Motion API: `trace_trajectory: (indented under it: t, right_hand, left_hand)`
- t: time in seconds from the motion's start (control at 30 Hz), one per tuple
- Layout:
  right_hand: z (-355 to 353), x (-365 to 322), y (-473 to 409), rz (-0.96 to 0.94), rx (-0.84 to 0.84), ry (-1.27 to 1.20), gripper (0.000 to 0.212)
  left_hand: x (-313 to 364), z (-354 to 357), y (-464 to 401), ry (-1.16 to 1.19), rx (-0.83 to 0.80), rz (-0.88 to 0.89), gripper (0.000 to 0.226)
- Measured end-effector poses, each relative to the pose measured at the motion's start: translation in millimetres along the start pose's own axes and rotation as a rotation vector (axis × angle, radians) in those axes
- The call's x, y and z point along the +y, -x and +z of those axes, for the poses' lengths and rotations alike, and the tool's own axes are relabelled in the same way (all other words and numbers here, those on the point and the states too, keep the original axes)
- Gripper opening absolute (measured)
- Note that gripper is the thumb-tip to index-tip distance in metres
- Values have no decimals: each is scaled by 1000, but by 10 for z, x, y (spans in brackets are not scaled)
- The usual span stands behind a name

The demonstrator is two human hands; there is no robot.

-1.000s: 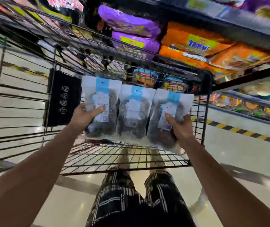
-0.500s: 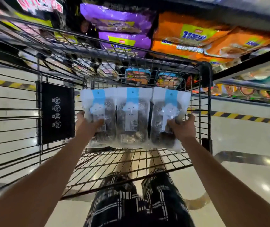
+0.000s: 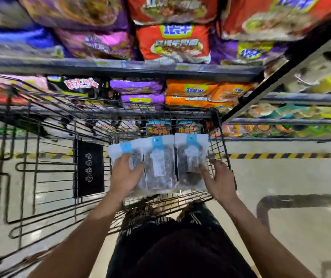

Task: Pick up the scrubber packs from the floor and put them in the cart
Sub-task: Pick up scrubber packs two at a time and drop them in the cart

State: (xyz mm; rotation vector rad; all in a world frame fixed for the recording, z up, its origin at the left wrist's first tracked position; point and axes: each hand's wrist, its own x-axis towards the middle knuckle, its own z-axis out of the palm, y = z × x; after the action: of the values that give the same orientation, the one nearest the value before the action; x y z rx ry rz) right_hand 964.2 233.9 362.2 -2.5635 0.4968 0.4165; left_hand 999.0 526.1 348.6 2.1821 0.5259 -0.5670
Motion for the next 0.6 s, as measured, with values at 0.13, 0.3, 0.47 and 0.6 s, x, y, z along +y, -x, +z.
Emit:
trace_trajectory:
  t: [0.13,0.3,0.47,0.6]
  right_hand:
    - [-214,39,312,-91,96,60,60]
    - [-487,354,601,-124,278,92,52]
    - [-805,897,1241,21,485,118,57]
    - [-947,1499,1889,198,587,129,56]
  left_hand:
    - [379,-65,287,-215,15,206,73]
    - [784,163,625,-609,130,539,56]
    - [1266,779,1122,-808,72,805,55]
    - [1522,1500,1711,-784,21,1061,45]
